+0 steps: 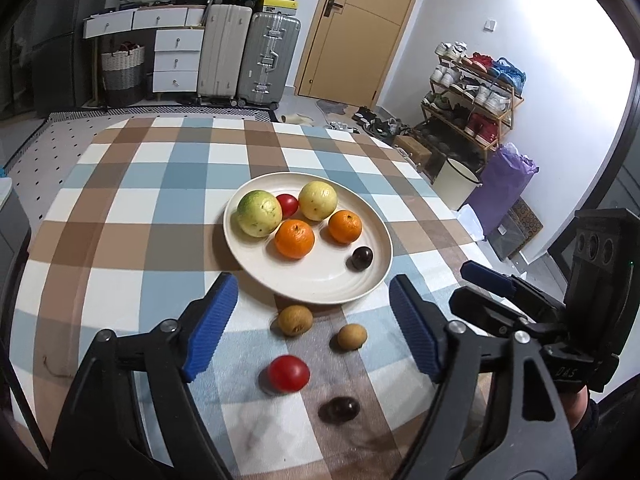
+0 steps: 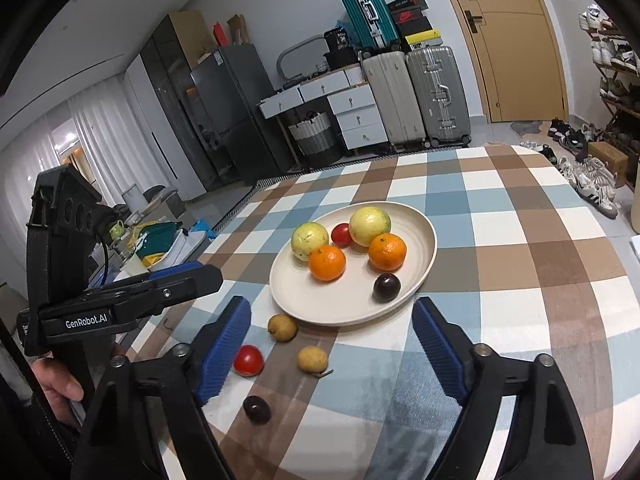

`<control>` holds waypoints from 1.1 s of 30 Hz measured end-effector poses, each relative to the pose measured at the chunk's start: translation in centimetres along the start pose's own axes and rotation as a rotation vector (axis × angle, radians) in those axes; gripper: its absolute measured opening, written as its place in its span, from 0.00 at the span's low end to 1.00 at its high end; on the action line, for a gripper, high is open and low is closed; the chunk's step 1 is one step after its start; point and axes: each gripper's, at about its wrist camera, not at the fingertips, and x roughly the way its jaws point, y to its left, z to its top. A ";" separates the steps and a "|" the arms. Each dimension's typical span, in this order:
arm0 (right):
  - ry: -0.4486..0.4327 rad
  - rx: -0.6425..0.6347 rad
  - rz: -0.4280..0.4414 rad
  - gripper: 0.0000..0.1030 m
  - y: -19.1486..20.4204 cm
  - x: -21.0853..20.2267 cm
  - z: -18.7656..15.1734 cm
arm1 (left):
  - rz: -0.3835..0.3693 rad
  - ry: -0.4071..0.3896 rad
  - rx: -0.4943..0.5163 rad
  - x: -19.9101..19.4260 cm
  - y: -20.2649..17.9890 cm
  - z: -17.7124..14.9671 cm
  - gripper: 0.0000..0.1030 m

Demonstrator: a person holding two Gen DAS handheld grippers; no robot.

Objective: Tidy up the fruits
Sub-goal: 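Withdraw both tools from the plate toward the remaining loose fruits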

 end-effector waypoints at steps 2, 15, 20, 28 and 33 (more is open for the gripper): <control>-0.011 -0.004 0.004 0.83 0.3 -0.4 -0.2 | 0.006 -0.003 -0.002 -0.5 0.1 -0.4 0.78; -0.050 -0.021 -0.008 0.95 1.7 -2.2 -1.9 | 0.045 0.003 0.011 -2.8 -0.5 -3.5 0.96; -0.063 -0.015 -0.015 0.96 1.9 -3.0 -2.4 | 0.041 0.018 0.008 -2.8 -0.7 -4.7 0.98; -0.057 -0.038 -0.043 0.97 2.2 -3.5 -3.6 | 0.036 0.100 0.005 -0.9 -1.2 -7.1 0.99; -0.020 -0.046 -0.068 0.99 2.0 -3.2 -4.4 | 0.051 0.155 0.021 0.7 -1.6 -8.4 0.99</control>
